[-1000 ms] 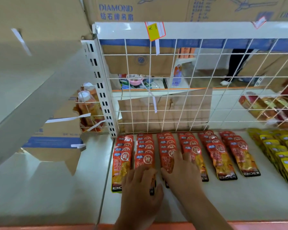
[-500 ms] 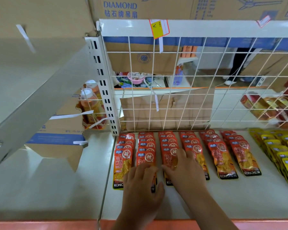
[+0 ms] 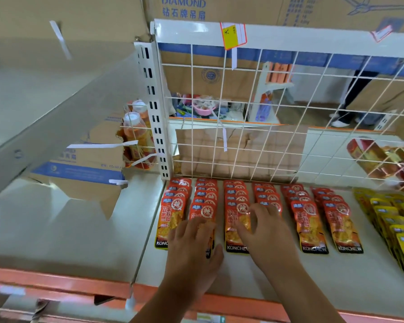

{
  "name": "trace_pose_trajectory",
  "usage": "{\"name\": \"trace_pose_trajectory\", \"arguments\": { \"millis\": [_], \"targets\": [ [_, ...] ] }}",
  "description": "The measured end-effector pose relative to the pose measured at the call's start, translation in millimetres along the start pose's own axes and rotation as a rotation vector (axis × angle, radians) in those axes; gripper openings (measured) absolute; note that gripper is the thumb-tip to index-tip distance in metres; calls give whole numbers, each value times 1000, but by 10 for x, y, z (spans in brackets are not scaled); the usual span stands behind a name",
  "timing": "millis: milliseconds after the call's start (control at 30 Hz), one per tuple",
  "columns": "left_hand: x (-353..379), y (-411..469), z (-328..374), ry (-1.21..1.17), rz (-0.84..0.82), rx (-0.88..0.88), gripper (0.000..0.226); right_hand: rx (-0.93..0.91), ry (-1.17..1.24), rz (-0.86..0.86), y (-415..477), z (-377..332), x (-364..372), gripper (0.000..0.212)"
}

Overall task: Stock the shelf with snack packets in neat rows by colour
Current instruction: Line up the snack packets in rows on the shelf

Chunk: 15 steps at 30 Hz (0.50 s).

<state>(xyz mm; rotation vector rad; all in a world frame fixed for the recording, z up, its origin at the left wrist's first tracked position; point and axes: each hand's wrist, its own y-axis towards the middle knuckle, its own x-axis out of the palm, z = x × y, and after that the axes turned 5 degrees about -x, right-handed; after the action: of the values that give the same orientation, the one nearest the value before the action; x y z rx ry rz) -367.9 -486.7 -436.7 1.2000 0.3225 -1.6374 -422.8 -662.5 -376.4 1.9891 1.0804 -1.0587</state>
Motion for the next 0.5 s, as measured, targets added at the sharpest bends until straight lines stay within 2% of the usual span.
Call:
{"name": "trace_pose_trajectory", "arguments": {
  "millis": [200,333,500],
  "targets": [
    [-104,69,290,44,43,-80,44,-126,35,-16,-74,139,-194,40],
    [-294,113,663,80,98,-125,54,-219,73,-11,-178,212,-437,52],
    [-701,184,1128,116,229,-95,52,-333,96,1,-215,186,-896,43]
  ]
}}
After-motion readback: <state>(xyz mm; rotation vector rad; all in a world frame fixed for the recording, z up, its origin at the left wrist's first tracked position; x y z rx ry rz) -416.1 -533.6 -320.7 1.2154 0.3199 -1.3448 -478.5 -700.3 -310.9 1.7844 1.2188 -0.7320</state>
